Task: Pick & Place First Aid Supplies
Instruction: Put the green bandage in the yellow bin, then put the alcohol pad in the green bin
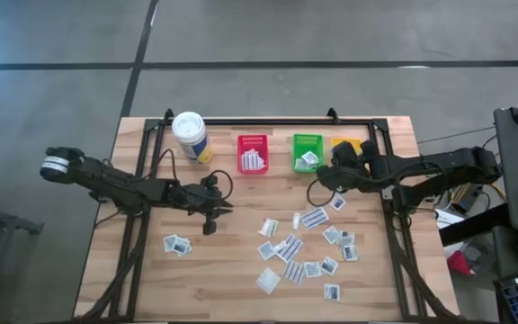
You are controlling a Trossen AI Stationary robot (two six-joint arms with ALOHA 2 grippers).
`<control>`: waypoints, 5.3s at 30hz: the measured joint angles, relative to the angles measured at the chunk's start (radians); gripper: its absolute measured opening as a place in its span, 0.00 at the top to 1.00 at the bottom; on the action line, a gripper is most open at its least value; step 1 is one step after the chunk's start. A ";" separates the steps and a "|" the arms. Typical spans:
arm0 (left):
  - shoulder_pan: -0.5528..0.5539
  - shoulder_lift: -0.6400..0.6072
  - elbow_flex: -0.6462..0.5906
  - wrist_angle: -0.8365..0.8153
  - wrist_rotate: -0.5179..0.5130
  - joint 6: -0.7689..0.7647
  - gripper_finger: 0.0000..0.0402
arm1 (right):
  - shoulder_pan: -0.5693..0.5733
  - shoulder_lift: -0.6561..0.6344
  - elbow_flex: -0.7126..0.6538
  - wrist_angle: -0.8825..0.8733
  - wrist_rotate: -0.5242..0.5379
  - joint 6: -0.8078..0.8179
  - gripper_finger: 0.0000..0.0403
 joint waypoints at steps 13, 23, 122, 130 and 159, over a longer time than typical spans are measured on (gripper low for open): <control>0.000 0.004 0.000 0.000 0.001 0.000 0.84 | -0.216 -0.001 -0.095 -0.026 -0.129 0.013 0.98; 0.000 0.004 0.000 0.001 0.001 0.001 0.84 | -0.311 -0.001 -0.133 -0.024 -0.299 -0.010 0.98; -0.327 -0.009 0.181 -0.881 0.356 -0.589 0.84 | 0.043 -0.035 -0.232 0.513 -0.322 -0.005 0.89; -0.426 -0.009 0.143 -0.871 0.320 -0.738 0.84 | 0.058 -0.035 -0.232 0.538 -0.313 -0.002 0.89; -0.298 0.130 0.031 -0.384 -0.012 -0.193 0.84 | 0.064 0.183 -0.234 0.748 -0.337 -0.009 0.89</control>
